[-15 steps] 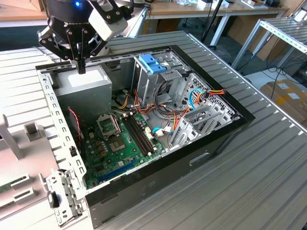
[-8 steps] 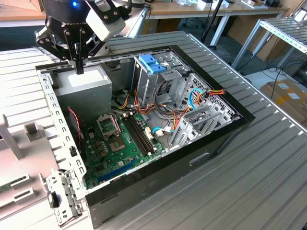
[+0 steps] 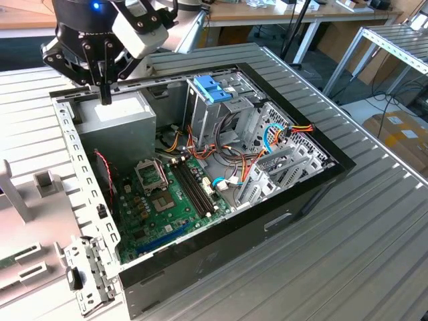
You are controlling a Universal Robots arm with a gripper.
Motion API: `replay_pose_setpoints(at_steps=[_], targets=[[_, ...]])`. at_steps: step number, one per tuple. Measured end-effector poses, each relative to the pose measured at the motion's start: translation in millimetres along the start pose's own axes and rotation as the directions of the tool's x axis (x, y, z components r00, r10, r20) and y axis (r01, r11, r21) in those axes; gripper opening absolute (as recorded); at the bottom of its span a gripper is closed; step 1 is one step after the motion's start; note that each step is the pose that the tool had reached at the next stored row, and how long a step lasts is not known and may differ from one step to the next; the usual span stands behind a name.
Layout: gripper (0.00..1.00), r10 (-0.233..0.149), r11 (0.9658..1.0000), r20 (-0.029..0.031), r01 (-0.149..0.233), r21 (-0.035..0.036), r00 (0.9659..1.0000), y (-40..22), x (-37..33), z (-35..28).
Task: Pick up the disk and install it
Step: 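Reach for the disk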
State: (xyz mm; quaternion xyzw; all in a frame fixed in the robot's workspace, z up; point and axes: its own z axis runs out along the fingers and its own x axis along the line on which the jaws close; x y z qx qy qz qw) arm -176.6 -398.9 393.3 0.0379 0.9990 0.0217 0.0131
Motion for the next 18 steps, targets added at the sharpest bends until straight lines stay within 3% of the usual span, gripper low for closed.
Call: replay_pose_setpoints(at_steps=[18], targets=[[0.11, 0.0, 1.0, 0.0, 0.0, 0.0, 1.0, -0.8, 10.5, -0.3]])
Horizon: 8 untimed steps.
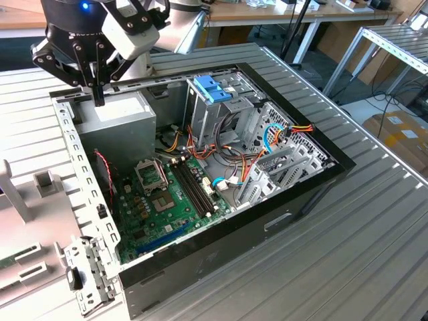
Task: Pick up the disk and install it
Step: 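Reach for the disk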
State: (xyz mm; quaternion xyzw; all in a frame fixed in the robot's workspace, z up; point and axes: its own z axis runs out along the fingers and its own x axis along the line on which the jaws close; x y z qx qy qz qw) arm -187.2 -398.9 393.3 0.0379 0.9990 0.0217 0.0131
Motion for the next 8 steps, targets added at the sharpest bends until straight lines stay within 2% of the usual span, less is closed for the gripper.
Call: replay_pose_setpoints(at_steps=[8], targets=[[0.11, 0.0, 1.0, 0.0, 0.0, 0.0, 1.0, -0.5, 6.0, -0.1]])
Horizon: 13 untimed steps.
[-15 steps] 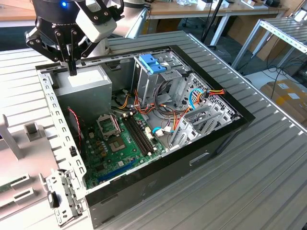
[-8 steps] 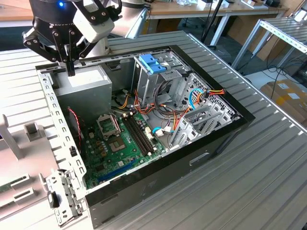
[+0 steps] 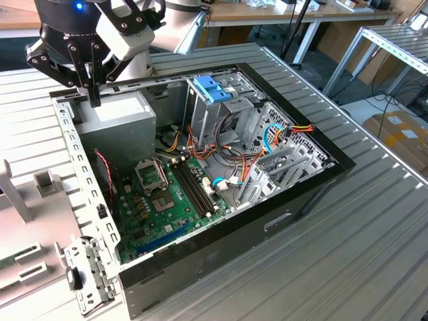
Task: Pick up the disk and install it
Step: 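Reach for the disk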
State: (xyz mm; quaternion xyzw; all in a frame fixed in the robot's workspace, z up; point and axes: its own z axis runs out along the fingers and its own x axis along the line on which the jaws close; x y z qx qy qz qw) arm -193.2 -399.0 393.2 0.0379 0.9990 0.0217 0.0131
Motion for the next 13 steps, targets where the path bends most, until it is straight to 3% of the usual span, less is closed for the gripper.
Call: replay_pose_setpoints(at_steps=[13], targets=[[0.11, 0.0, 1.0, 0.0, 0.0, 0.0001, 1.0, -0.7, 9.3, -0.2]])
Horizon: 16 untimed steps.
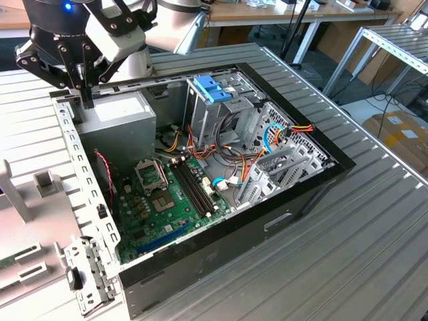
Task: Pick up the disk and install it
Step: 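Reach for the disk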
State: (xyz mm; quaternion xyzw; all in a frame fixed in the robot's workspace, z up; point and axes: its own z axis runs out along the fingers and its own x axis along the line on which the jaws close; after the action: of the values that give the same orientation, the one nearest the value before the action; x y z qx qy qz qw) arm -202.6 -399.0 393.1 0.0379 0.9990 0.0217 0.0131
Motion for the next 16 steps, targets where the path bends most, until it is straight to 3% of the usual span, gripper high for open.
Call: replay_pose_setpoints(at_steps=[16], targets=[[0.11, 0.0, 1.0, 0.0, 0.0, 0.0, 1.0, -1.1, 14.3, -0.1]])
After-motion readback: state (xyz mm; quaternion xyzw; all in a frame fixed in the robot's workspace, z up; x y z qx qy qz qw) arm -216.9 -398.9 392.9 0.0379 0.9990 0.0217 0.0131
